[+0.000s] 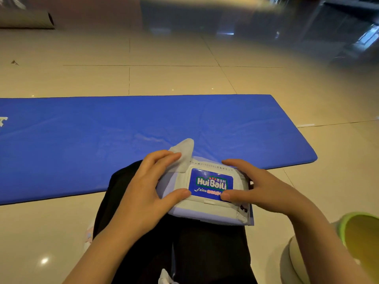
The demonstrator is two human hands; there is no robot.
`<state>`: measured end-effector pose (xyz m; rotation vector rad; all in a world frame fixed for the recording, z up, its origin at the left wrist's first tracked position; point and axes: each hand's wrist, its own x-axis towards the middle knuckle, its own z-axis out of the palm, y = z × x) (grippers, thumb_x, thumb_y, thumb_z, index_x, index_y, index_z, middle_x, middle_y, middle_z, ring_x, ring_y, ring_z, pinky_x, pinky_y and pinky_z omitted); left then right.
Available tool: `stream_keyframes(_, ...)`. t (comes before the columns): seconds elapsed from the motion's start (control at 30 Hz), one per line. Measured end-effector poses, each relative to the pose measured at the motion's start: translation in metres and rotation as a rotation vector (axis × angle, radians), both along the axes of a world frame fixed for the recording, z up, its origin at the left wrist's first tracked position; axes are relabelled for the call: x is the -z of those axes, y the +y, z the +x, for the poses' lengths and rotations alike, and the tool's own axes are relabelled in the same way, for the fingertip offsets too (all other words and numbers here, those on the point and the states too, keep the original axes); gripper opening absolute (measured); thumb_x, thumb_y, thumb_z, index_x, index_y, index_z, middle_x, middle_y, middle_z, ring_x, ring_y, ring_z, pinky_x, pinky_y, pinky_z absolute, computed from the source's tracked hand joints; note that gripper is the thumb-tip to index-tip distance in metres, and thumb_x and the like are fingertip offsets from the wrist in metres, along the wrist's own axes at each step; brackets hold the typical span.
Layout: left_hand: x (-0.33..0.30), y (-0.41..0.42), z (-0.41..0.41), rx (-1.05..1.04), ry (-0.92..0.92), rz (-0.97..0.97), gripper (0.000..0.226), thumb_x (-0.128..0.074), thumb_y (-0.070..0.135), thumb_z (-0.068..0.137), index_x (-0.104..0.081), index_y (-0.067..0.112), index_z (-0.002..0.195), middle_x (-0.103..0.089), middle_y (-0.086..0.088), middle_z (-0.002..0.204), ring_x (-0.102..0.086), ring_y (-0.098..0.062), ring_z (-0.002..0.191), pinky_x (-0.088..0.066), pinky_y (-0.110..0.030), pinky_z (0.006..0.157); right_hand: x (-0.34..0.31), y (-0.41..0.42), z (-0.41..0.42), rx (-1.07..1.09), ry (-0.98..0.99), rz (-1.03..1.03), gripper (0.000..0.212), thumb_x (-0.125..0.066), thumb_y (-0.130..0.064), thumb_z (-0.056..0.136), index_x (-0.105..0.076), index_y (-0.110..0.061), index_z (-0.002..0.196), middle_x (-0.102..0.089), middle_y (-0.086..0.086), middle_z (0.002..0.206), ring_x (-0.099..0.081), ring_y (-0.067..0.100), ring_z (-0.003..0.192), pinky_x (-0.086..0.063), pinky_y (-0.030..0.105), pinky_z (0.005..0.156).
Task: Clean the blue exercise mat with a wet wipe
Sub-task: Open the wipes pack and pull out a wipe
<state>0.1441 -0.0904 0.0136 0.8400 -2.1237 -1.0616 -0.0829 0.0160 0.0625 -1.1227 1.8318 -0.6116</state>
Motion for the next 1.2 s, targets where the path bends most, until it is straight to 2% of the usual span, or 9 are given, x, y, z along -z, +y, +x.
stream_keyframes(0.3, -0.010, 0.000, -0.033, 0.026, 0.050, -0.099, 0.052, -0.081, 0.036, 0.075, -0.057, 0.041, 0.121, -0.052, 0.018, 0.128, -0.042, 0.018, 0.120, -0.036, 0.002, 0.086, 0.010, 0.026, -0.003, 0.310, -0.008, -0.214, 0.060, -0.076, -0.054, 0.043, -0.055, -0.035, 0.096, -0.065, -0.017, 0.097, -0.066, -0.007, 0.085, -0.053, 0.014, 0.056)
stream_keyframes(0.43, -0.015, 0.002, -0.086, -0.007, 0.098, -0.265, 0.023, -0.070, 0.027, 0.086, -0.073, 0.016, 0.107, -0.062, 0.013, 0.108, -0.049, 0.021, 0.103, -0.035, 0.001, 0.087, 0.005, 0.056, -0.024, 0.470, 0.158, -0.353, 0.061, -0.073, -0.061, 0.044, -0.054, -0.038, 0.097, -0.064, -0.015, 0.098, -0.066, 0.000, 0.089, -0.056, 0.017, 0.062)
stream_keyframes(0.5, -0.012, 0.001, -0.118, 0.008, 0.093, -0.287, 0.017, -0.065, 0.023, 0.088, -0.075, 0.014, 0.098, -0.066, 0.010, 0.099, -0.055, 0.010, 0.095, -0.037, 0.000, 0.083, 0.005, 0.072, -0.039, 0.531, 0.314, -0.372, 0.058, -0.071, -0.064, 0.048, -0.052, -0.039, 0.097, -0.059, -0.018, 0.097, -0.063, 0.000, 0.088, -0.050, 0.014, 0.064)
stream_keyframes(0.63, 0.003, 0.002, -0.166, 0.097, 0.015, -0.303, 0.011, -0.068, 0.018, 0.090, -0.075, 0.011, 0.095, -0.071, 0.000, 0.095, -0.058, -0.005, 0.091, -0.038, -0.003, 0.079, 0.036, 0.096, -0.079, 0.553, 0.624, -0.245, 0.055, -0.084, -0.050, 0.064, -0.052, -0.028, 0.103, -0.046, -0.016, 0.094, -0.052, 0.000, 0.080, -0.035, 0.011, 0.061)
stream_keyframes(0.8, 0.028, 0.014, -0.206, 0.242, -0.094, -0.256, 0.019, -0.061, 0.024, 0.087, -0.075, 0.012, 0.092, -0.070, 0.001, 0.093, -0.056, -0.007, 0.088, -0.043, -0.016, 0.069, 0.121, 0.108, -0.121, 0.473, 0.774, 0.002, 0.055, -0.079, -0.044, 0.075, -0.053, -0.019, 0.117, -0.048, -0.002, 0.112, -0.051, 0.015, 0.094, -0.046, 0.026, 0.067)
stream_keyframes(0.9, 0.041, 0.019, -0.215, 0.279, -0.181, -0.218, 0.020, -0.059, 0.027, 0.086, -0.075, 0.015, 0.091, -0.069, 0.004, 0.093, -0.055, -0.006, 0.091, -0.041, -0.015, 0.072, 0.170, 0.107, -0.143, 0.430, 0.857, 0.085, 0.048, -0.072, -0.037, 0.082, -0.052, -0.016, 0.120, -0.047, 0.004, 0.117, -0.049, 0.025, 0.102, -0.041, 0.032, 0.063)
stream_keyframes(0.97, 0.046, 0.020, -0.217, 0.298, -0.223, -0.233, 0.018, -0.059, 0.027, 0.087, -0.074, 0.019, 0.090, -0.068, 0.009, 0.094, -0.055, -0.005, 0.092, -0.040, -0.014, 0.072, 0.199, 0.103, -0.157, 0.412, 0.915, 0.084, 0.044, -0.076, -0.026, 0.076, -0.056, -0.010, 0.112, -0.051, 0.011, 0.111, -0.051, 0.032, 0.096, -0.035, 0.031, 0.055)
stream_keyframes(1.03, 0.050, 0.020, -0.217, 0.318, -0.263, -0.259, 0.015, -0.060, 0.026, 0.087, -0.074, 0.021, 0.090, -0.067, 0.011, 0.095, -0.054, -0.005, 0.092, -0.038, -0.012, 0.071, 0.227, 0.101, -0.167, 0.369, 0.965, 0.063, 0.046, -0.086, -0.014, 0.056, -0.062, -0.004, 0.094, -0.057, 0.016, 0.094, -0.055, 0.035, 0.079, -0.030, 0.028, 0.048)
stream_keyframes(1.2, 0.054, 0.018, -0.220, 0.353, -0.329, -0.291, 0.018, -0.060, 0.026, 0.087, -0.076, 0.020, 0.094, -0.068, 0.009, 0.099, -0.054, -0.006, 0.095, -0.037, -0.011, 0.072, 0.295, 0.136, -0.152, 0.261, 1.052, 0.017, 0.059, -0.089, 0.003, 0.037, -0.060, -0.005, 0.087, -0.059, 0.017, 0.087, -0.051, 0.034, 0.077, -0.049, 0.039, 0.056)
